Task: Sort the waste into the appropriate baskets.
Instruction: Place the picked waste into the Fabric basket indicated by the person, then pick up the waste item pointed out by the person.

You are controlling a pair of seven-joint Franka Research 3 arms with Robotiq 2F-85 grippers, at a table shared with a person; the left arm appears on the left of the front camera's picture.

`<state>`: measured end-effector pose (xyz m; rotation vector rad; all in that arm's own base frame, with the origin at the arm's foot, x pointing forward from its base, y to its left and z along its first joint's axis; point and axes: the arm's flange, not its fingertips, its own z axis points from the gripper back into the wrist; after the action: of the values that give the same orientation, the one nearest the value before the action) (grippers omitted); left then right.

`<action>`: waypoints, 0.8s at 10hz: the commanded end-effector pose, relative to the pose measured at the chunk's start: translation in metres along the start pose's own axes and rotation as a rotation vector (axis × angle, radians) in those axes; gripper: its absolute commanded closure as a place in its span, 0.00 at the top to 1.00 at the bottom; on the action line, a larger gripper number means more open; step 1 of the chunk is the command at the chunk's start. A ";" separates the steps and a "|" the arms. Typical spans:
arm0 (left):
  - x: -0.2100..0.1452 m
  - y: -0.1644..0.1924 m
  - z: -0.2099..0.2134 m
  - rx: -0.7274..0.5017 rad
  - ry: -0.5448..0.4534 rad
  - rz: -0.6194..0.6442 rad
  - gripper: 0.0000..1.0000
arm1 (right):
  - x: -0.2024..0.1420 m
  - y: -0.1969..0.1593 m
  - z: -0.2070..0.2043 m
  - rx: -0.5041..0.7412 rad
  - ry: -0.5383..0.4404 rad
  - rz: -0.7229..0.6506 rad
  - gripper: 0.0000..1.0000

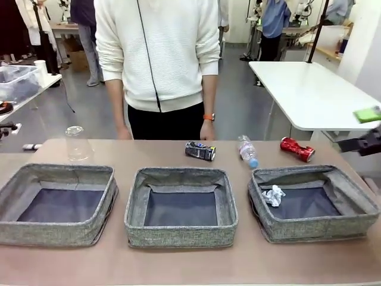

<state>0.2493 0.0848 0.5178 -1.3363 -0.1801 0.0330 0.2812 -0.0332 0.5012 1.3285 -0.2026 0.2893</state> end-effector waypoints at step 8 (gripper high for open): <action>-0.005 0.031 0.032 -0.081 -0.060 0.032 1.00 | 0.000 0.000 0.000 0.000 0.000 0.000 1.00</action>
<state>0.2436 0.1214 0.4937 -1.3932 -0.2160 0.0792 0.2845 -0.0309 0.5032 1.3288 -0.2064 0.2659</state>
